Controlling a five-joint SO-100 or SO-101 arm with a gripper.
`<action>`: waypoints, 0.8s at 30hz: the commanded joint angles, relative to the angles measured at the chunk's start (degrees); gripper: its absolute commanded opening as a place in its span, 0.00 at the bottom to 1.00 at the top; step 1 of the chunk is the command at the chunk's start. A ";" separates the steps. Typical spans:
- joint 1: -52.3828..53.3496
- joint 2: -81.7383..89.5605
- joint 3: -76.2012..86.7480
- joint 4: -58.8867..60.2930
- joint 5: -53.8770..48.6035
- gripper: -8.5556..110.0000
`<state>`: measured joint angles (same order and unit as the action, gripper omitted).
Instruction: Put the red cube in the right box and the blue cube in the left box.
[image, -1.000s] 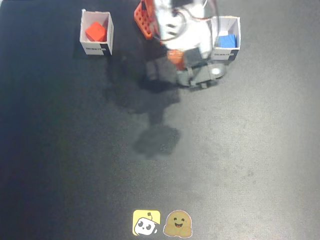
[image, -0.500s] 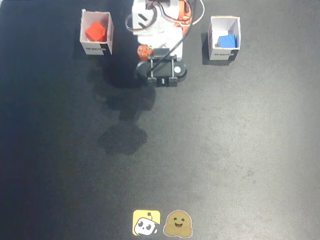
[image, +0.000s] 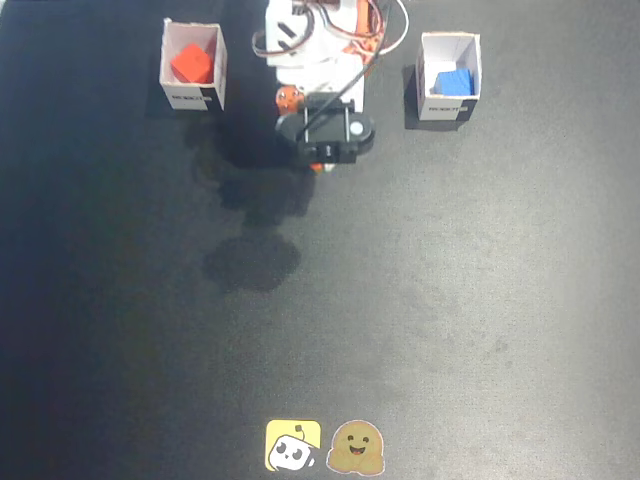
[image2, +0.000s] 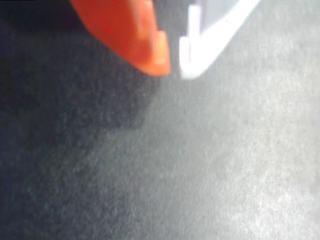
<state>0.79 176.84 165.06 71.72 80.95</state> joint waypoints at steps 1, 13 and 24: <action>-0.18 0.35 -0.53 0.44 -3.25 0.07; 0.09 0.35 -0.44 0.44 -2.72 0.07; 0.09 0.35 -0.44 0.44 -2.72 0.07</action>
<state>0.62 176.57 165.06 72.07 77.87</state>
